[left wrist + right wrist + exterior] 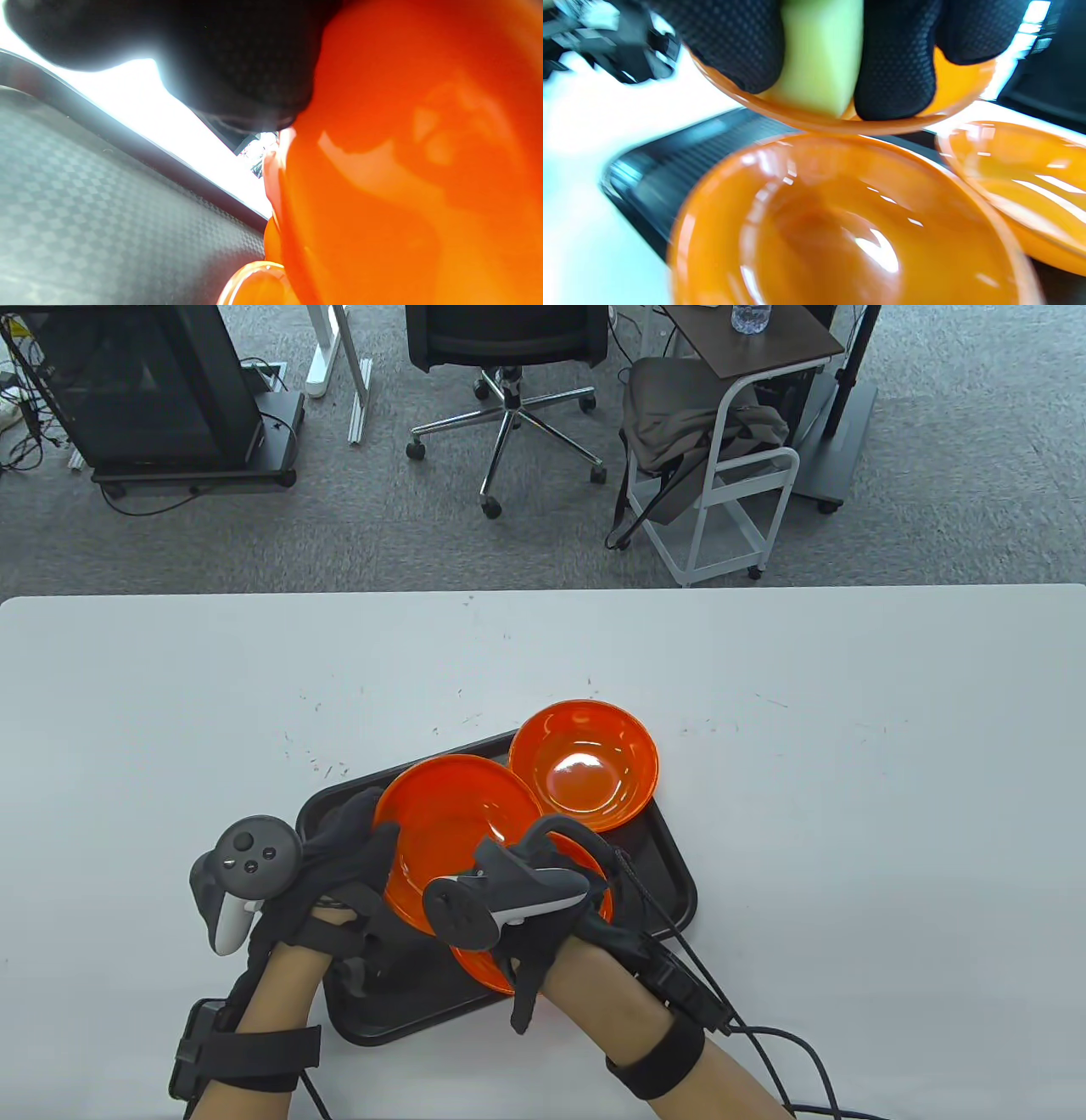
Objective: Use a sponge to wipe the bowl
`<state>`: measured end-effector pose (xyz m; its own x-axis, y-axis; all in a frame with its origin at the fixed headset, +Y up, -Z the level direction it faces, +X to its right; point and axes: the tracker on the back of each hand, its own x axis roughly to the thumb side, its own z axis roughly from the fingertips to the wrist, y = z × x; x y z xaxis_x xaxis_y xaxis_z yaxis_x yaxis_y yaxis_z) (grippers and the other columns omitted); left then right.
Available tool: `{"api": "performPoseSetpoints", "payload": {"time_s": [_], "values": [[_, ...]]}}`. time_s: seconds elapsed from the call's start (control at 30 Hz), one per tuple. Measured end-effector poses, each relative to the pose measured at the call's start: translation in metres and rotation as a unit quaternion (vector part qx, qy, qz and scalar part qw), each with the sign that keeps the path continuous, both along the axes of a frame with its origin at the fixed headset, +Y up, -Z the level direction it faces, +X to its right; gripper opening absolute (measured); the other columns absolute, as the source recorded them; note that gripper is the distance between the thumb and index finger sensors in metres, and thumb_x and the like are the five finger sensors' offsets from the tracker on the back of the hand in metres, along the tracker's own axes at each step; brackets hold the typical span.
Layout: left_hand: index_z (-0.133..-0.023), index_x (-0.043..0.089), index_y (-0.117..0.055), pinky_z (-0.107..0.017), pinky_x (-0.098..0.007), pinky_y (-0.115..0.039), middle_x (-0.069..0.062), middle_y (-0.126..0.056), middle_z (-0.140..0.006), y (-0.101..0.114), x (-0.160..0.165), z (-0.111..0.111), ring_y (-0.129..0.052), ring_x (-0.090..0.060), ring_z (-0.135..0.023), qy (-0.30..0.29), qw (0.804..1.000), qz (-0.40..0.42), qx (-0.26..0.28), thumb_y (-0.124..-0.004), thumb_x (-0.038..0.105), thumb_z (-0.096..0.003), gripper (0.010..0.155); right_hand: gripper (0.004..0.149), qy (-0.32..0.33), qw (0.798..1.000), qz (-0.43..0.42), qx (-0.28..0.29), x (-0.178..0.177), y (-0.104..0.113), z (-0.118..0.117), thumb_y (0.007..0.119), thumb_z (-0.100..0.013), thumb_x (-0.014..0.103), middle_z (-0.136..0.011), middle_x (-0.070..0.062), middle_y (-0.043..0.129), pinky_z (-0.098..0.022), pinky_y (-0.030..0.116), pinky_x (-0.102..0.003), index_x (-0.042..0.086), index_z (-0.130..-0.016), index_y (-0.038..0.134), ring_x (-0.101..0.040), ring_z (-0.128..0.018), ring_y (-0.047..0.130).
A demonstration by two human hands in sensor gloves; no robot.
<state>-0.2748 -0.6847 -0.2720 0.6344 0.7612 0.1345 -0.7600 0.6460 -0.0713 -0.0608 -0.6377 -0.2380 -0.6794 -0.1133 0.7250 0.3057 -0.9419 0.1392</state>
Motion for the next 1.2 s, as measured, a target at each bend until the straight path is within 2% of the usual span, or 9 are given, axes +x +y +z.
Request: {"api": "performPoseSetpoints", "payload": {"time_s": [0.1, 0.23, 0.3, 0.37, 0.47, 0.67, 0.83, 0.97, 1.2], "values": [[-0.099, 0.013, -0.066, -0.012, -0.03, -0.089, -0.01, -0.097, -0.048, 0.001, 0.003, 0.0, -0.1, -0.014, -0.017, -0.01, 1.0, -0.014, -0.005, -0.074, 0.045, -0.053, 0.057, 0.047, -0.035, 0.998, 0.04, 0.038, 0.006, -0.003, -0.006, 0.083, -0.051, 0.03, -0.099, -0.025, 0.076, -0.055, 0.066, -0.066, 0.018, -0.094, 0.068, -0.042, -0.071, 0.09], [-0.099, 0.013, -0.067, -0.01, -0.029, -0.089, -0.009, -0.097, -0.045, 0.003, 0.007, 0.001, -0.099, -0.012, -0.014, -0.017, 1.0, -0.014, -0.006, -0.074, 0.045, -0.0529, 0.057, 0.047, -0.05, 0.994, 0.033, 0.09, 0.013, -0.005, -0.011, 0.083, -0.051, 0.031, -0.101, -0.023, 0.075, -0.055, 0.066, -0.065, 0.02, -0.094, 0.068, -0.041, -0.072, 0.089], [-0.099, 0.013, -0.067, -0.009, -0.028, -0.089, -0.008, -0.098, -0.044, 0.002, 0.01, 0.001, -0.099, -0.011, -0.014, -0.025, 1.0, -0.011, -0.011, -0.074, 0.045, -0.053, 0.057, 0.048, -0.042, 0.989, 0.029, 0.137, 0.015, -0.004, -0.013, 0.082, -0.051, 0.032, -0.101, -0.022, 0.075, -0.054, 0.068, -0.064, 0.02, -0.094, 0.067, -0.04, -0.071, 0.09], [-0.099, 0.012, -0.067, -0.009, -0.029, -0.089, -0.009, -0.098, -0.043, 0.0, 0.012, 0.001, -0.099, -0.011, -0.013, -0.031, 0.999, 0.006, -0.02, -0.074, 0.045, -0.0531, 0.057, 0.049, -0.031, 0.982, 0.01, 0.185, 0.016, -0.005, -0.014, 0.082, -0.051, 0.033, -0.1, -0.021, 0.076, -0.053, 0.069, -0.063, 0.018, -0.095, 0.066, -0.039, -0.071, 0.091], [-0.099, 0.012, -0.067, -0.009, -0.029, -0.089, -0.009, -0.098, -0.043, 0.0, 0.014, 0.001, -0.099, -0.011, -0.013, -0.038, 0.999, 0.015, -0.024, -0.074, 0.045, -0.0531, 0.057, 0.05, -0.013, 0.975, -0.031, 0.22, 0.015, -0.005, -0.014, 0.081, -0.051, 0.035, -0.095, -0.021, 0.081, -0.05, 0.073, -0.06, 0.015, -0.094, 0.064, -0.037, -0.066, 0.095], [-0.1, 0.014, -0.068, -0.009, -0.029, -0.089, -0.009, -0.098, -0.044, 0.002, 0.018, 0.003, -0.1, -0.012, -0.013, -0.039, 0.999, 0.017, -0.019, -0.075, 0.045, -0.0534, 0.056, 0.052, 0.006, 0.962, -0.126, 0.243, 0.014, -0.002, -0.014, 0.08, -0.051, 0.036, -0.083, -0.024, 0.089, -0.043, 0.079, -0.056, 0.006, -0.091, 0.065, -0.033, -0.054, 0.103], [-0.101, 0.018, -0.069, -0.009, -0.03, -0.09, -0.009, -0.098, -0.044, 0.004, 0.021, 0.005, -0.1, -0.013, -0.014, -0.038, 0.999, -0.001, -0.004, -0.076, 0.045, -0.0532, 0.055, 0.053, -0.006, 0.954, -0.26, 0.149, 0.02, -0.009, -0.02, 0.079, -0.051, 0.036, -0.08, -0.026, 0.09, -0.041, 0.08, -0.055, 0.003, -0.09, 0.064, -0.033, -0.052, 0.104], [-0.101, 0.019, -0.069, -0.01, -0.03, -0.09, -0.009, -0.098, -0.045, 0.004, 0.022, 0.006, -0.101, -0.013, -0.015, -0.031, 1.0, 0.004, 0.004, -0.075, 0.045, -0.0532, 0.055, 0.054, 0.021, 0.931, -0.361, 0.047, 0.021, -0.013, -0.023, 0.079, -0.051, 0.035, -0.083, -0.028, 0.087, -0.043, 0.078, -0.057, 0.002, -0.091, 0.062, -0.035, -0.056, 0.102], [-0.101, 0.019, -0.069, -0.01, -0.03, -0.09, -0.009, -0.098, -0.045, 0.007, 0.017, 0.008, -0.101, -0.013, -0.015, 0.003, 0.999, 0.009, 0.041, -0.075, 0.045, -0.0527, 0.055, 0.054, 0.064, 0.939, -0.338, 0.0, 0.013, -0.014, -0.014, 0.079, -0.052, 0.034, -0.09, -0.026, 0.082, -0.048, 0.075, -0.059, 0.007, -0.094, 0.06, -0.037, -0.065, 0.096]]}}
